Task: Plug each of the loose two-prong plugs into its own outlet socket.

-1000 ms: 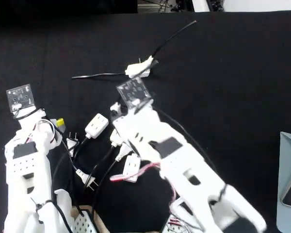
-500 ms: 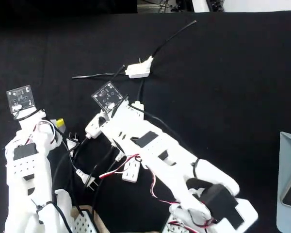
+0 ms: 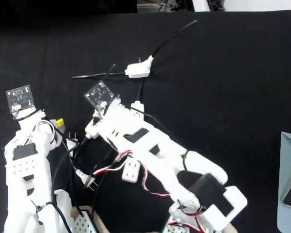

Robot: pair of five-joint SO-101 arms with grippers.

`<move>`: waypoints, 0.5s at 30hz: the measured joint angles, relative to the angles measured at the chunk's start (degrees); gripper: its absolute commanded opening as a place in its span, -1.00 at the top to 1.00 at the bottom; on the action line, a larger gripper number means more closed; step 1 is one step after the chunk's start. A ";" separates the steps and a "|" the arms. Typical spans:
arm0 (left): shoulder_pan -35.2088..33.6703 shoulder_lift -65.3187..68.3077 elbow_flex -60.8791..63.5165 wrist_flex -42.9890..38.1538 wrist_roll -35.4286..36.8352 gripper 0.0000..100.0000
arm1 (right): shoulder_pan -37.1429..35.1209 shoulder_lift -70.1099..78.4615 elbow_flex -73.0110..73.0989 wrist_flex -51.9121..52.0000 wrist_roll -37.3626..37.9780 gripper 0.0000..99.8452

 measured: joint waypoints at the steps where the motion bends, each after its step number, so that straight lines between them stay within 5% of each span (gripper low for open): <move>1: 0.00 0.00 0.00 0.00 0.00 0.49 | 0.00 0.26 0.00 0.00 0.44 0.98; 15: 0.00 0.00 0.00 0.00 0.00 0.49 | 0.00 0.79 -0.09 -0.26 3.60 0.98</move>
